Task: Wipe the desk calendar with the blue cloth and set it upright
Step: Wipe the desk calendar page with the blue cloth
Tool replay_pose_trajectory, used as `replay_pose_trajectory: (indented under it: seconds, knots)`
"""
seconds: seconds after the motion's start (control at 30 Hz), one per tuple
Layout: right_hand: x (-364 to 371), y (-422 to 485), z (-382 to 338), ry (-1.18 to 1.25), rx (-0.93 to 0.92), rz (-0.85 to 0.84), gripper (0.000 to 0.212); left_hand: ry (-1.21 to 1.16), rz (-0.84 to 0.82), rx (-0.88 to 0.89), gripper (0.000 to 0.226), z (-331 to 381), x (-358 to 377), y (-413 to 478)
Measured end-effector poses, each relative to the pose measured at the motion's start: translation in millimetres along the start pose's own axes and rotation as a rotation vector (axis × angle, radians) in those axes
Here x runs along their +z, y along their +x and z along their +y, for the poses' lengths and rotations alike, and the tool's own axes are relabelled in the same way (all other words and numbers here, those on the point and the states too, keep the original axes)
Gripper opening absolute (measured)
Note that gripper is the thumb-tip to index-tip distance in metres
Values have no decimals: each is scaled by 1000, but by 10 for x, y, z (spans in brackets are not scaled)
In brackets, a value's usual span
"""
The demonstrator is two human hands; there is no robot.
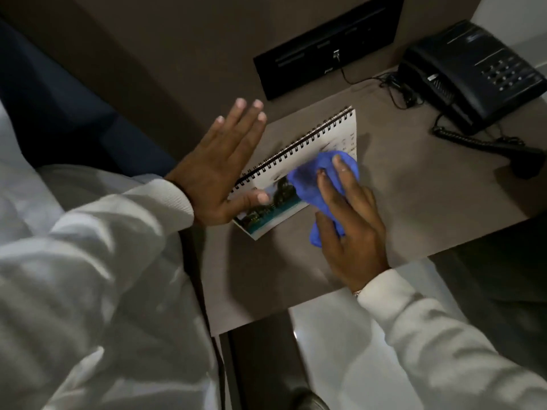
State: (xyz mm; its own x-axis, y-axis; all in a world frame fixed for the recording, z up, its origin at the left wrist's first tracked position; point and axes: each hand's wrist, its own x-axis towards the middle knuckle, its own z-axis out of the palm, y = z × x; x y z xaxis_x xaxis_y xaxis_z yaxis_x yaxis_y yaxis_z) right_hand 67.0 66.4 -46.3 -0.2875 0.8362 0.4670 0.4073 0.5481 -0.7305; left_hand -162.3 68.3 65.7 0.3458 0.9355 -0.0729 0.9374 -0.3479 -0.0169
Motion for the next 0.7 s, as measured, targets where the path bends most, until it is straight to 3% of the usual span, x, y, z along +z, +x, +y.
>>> replay_pose_trajectory:
  seconds: [0.17,0.53,0.7]
  knots:
    - [367,-6,-62,-7,10,108,49,13,-45,135,107,-58,121,2]
    - [907,-190,-99,-177,74,129,46,-35,-98,284,108,-199,159,106]
    - [970,-112,-176,-4,103,232,40,-63,-112,299,110,-213,179,116]
